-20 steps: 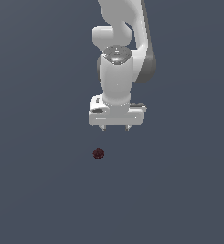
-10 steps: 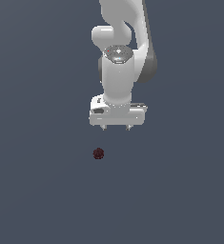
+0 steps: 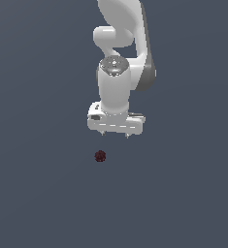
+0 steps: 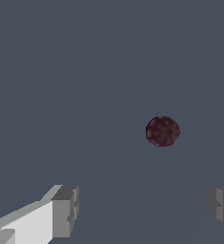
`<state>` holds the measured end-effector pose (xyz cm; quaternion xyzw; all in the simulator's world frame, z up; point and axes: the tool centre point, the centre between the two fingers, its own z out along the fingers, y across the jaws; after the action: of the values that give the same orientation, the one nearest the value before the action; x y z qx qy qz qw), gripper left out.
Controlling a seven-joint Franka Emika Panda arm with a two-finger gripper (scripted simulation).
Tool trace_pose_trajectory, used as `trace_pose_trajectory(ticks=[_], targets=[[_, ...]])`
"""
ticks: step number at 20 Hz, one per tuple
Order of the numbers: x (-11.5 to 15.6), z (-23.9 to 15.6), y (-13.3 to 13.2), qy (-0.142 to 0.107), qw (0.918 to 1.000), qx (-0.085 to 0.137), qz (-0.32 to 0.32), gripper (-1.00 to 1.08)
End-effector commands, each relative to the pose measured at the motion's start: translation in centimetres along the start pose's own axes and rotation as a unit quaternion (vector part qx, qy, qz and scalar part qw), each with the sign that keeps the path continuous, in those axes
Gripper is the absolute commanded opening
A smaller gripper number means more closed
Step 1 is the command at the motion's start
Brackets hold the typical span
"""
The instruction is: Pick up the object and move it to a goal position.
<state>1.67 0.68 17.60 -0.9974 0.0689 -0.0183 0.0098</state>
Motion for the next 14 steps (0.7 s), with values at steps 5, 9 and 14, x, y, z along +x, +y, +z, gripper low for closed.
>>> trace_pose_trajectory(ticks=[5,9,14], targets=[[1.1,2.6,1.7,-0.006,0.9959,0.000,0.090,1.00],[1.8,4.6,3.1,-0.009,0.9873,-0.003,0.159,1.00],[2.5,6.8,4.7,-0.012,0.9722,-0.008,0.234,1.00]])
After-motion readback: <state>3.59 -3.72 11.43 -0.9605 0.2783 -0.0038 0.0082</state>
